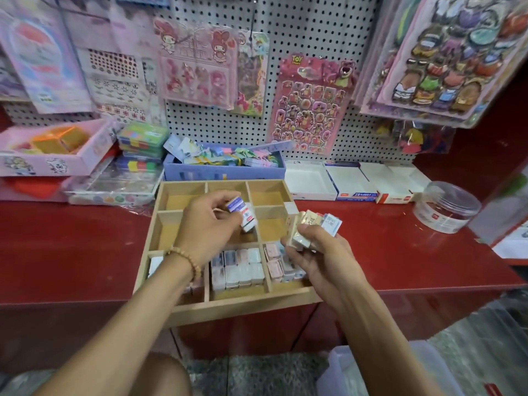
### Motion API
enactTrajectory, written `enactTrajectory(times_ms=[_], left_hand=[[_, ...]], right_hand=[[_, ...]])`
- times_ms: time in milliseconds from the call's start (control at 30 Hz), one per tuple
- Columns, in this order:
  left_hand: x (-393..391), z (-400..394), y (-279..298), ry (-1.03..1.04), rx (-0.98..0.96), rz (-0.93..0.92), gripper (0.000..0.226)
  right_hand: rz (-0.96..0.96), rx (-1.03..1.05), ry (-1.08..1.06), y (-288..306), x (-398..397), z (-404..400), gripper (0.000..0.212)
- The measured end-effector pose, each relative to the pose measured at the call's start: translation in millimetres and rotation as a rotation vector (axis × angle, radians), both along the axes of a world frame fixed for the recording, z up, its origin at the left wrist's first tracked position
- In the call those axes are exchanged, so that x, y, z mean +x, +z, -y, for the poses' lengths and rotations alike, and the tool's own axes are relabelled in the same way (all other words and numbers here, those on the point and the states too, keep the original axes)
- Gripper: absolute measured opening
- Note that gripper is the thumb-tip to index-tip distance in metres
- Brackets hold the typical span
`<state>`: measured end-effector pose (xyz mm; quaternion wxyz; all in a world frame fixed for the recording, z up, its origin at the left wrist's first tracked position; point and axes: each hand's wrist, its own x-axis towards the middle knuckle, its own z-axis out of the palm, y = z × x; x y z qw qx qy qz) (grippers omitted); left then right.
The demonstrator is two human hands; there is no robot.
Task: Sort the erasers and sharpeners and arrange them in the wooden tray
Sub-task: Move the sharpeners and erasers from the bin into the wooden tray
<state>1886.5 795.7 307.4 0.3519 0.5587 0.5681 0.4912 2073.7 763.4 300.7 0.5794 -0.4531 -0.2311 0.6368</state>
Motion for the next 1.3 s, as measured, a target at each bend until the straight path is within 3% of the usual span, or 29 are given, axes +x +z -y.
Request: enactTrajectory(times_ms=[133, 300, 800, 900, 1000, 1100, 1200, 1300], left_hand=[[-17, -25, -13, -0.085, -0.019, -0.36, 0.026], [-7, -48, -26, -0.168, -0.012, -0.584, 0.021], [5, -60, -34, -0.146, -0.013, -0.748, 0.041], [3, -58, -28, -0.094, 0.004, -0.697, 0.047], [11, -51, -18, -0.078, 0.138, -0.495, 0.027], [28, -41, 0, -0.316, 0.09, -0.242, 0.031], [45, -36, 8, -0.555, -0.053, -0.153, 0.039], [55, -37, 8, -0.576, -0.118, -0.072, 0.037]], right_hand=[[0.058, -0.037, -0.003, -6, 2, -12, 0.017], [0.03, -0.033, 0.02, -9, 5, -18, 0.018], [-0.039, 0.018, 0.016, -2, 14, -22, 0.02], [-0.029, 0.025, 0.015, -1, 17, -21, 0.022], [-0.008, 0.046, 0.033, 1, 19, -21, 0.018], [0.034, 0.065, 0.072, 2, 22, -21, 0.017], [0.07, 0.086, 0.111, 2, 24, -20, 0.021], [0.063, 0.058, 0.078, 2, 29, -19, 0.02]])
